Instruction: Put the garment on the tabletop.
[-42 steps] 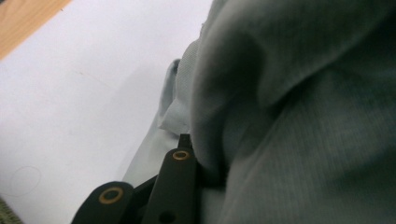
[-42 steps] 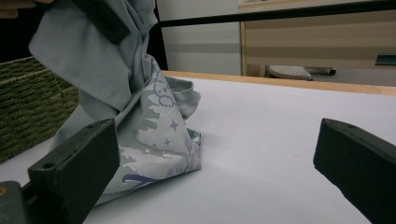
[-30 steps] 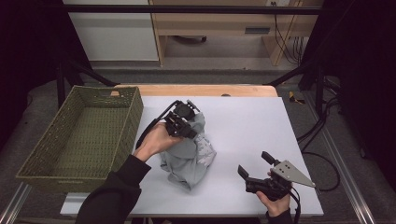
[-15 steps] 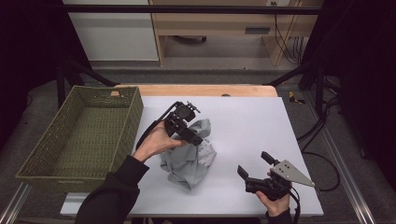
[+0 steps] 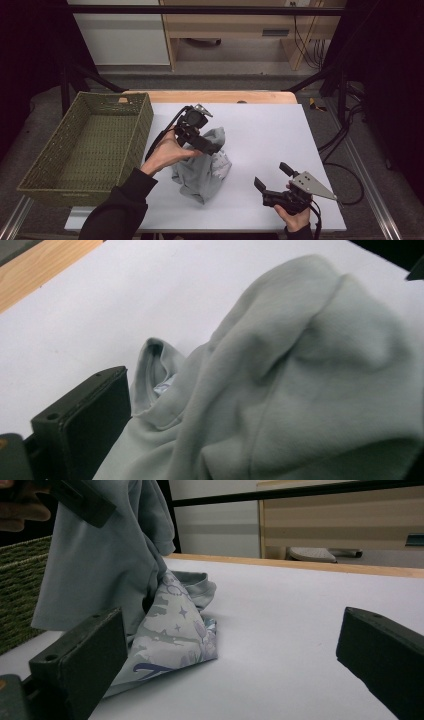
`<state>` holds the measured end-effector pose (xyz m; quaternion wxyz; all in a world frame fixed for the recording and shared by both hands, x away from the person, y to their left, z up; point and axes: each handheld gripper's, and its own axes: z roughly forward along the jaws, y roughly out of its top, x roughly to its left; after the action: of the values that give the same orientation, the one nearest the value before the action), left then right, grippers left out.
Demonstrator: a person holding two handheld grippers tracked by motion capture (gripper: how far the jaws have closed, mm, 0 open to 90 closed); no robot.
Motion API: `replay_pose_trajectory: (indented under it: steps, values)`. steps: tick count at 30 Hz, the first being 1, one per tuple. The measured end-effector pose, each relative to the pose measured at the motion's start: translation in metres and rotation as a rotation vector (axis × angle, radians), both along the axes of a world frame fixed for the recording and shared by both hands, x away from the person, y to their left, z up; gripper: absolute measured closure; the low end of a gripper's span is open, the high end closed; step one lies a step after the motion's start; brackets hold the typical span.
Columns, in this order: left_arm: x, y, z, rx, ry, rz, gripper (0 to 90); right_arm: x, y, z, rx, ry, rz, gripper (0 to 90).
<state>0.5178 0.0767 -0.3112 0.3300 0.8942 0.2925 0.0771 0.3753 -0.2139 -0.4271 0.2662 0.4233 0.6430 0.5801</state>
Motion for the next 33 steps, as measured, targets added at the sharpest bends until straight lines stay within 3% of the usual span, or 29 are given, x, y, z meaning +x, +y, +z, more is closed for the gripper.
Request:
replay_pose_trajectory:
  steps: [4,9,10,15,27,29,33]
  values:
    - [-0.004,0.003,0.004,-0.029,-0.02,0.01,0.0,-0.001,0.0,0.001,0.017,0.005,0.007,0.2]
    - [-0.01,0.01,0.01,-0.056,-0.052,0.018,0.0,0.0,-0.001,0.001,0.0,-0.006,0.002,0.2]
    - [-0.015,0.015,0.011,-0.089,-0.079,0.021,0.0,-0.001,-0.001,0.001,0.01,0.004,0.009,0.2]
    - [-0.02,0.024,0.011,-0.12,-0.093,0.037,0.0,0.0,-0.002,0.001,0.003,-0.005,0.004,0.3]
    - [-0.038,0.049,-0.002,-0.242,-0.17,0.08,0.0,0.0,-0.001,0.0,0.004,-0.004,0.007,0.2]
    - [-0.044,0.057,-0.008,-0.289,-0.187,0.091,0.5,0.001,-0.001,0.0,0.005,-0.005,0.007,0.2]
    - [-0.054,0.066,-0.018,-0.335,-0.209,0.098,0.7,0.001,-0.001,0.0,0.006,-0.004,0.01,0.2]
